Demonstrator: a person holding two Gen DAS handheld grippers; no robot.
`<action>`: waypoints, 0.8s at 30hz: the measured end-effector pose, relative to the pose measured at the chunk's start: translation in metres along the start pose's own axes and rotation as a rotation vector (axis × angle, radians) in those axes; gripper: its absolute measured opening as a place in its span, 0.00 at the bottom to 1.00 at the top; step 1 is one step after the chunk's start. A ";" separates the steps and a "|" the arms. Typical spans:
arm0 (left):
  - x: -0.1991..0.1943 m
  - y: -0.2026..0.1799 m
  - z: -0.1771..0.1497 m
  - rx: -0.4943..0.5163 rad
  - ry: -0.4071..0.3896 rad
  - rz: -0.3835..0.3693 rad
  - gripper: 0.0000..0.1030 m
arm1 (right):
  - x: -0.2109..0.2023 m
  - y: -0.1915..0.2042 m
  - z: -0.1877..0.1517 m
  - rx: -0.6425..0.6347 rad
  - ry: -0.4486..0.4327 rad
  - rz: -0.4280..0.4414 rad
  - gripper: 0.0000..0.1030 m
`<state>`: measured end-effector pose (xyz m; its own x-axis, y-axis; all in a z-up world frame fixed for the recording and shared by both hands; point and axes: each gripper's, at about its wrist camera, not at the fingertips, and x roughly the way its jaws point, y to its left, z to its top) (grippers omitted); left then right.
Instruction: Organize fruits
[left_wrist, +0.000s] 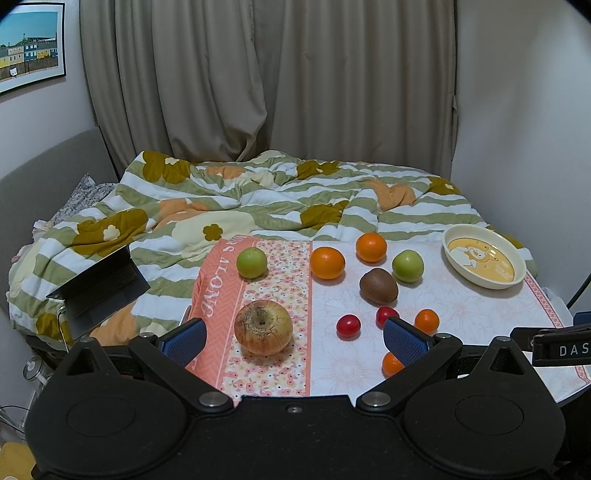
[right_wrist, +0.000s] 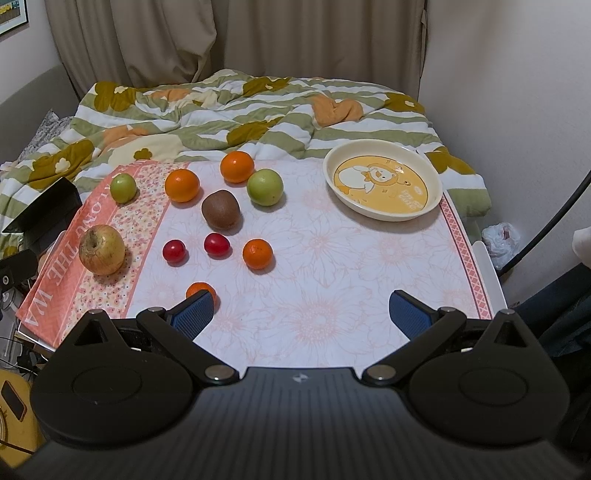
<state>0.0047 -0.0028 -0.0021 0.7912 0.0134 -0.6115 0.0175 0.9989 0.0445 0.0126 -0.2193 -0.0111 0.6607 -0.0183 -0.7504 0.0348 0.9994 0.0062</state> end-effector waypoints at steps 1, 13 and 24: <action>0.000 0.000 0.000 0.000 0.000 0.001 1.00 | 0.000 0.000 0.000 0.000 0.000 0.000 1.00; 0.000 0.001 0.000 -0.001 0.002 0.002 1.00 | 0.002 0.000 0.001 0.001 0.000 0.003 1.00; 0.004 0.000 0.006 -0.028 0.017 0.040 1.00 | 0.005 -0.008 0.009 -0.021 0.023 0.056 1.00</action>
<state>0.0117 -0.0026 -0.0002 0.7801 0.0543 -0.6233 -0.0317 0.9984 0.0473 0.0223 -0.2278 -0.0095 0.6434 0.0384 -0.7646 -0.0179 0.9992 0.0351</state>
